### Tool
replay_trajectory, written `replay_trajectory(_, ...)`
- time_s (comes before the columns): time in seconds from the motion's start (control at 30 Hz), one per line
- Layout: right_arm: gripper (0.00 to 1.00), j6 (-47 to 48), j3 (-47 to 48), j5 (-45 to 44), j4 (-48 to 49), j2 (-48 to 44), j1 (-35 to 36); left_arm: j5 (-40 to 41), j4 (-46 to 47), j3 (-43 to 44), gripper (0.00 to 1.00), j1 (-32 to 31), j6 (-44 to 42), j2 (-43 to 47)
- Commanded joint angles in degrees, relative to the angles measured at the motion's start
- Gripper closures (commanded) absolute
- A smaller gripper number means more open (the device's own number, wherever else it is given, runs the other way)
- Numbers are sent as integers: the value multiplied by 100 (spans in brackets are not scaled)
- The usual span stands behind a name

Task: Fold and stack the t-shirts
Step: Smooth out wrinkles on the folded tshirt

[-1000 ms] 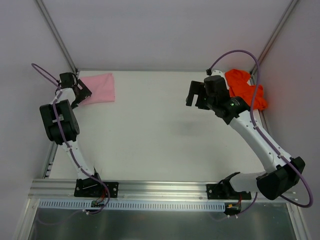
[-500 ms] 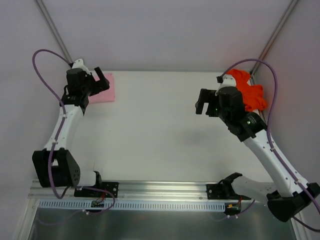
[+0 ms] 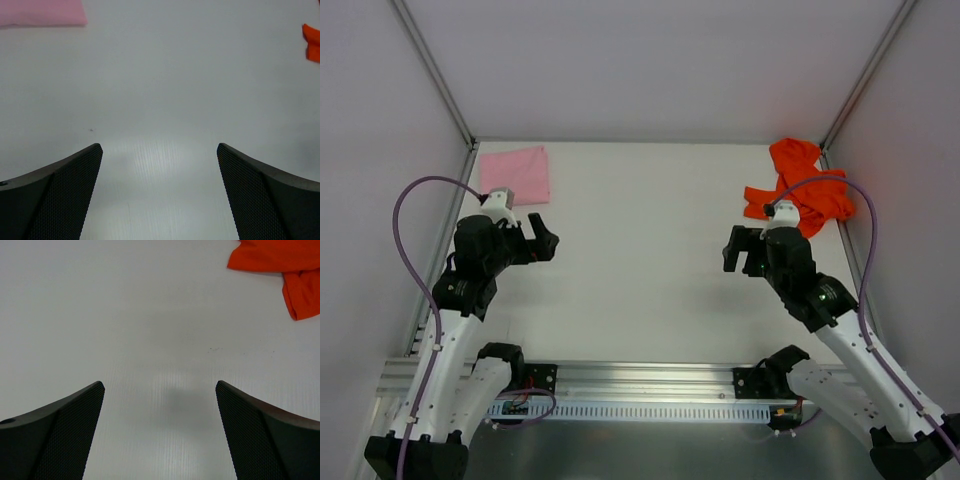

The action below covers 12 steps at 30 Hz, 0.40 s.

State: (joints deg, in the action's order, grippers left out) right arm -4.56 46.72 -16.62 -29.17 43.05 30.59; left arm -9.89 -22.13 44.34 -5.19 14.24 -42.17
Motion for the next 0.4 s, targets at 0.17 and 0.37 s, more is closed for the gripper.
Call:
replay_trajectory(0.17,4,-160,-155,107,403,-95,26,-259,-275,-303,1,27,-317,69)
replay_trajectory(0.37,4,-142,-137,98,430,-104,26,-171,-160,-294,1,18,-290,-72)
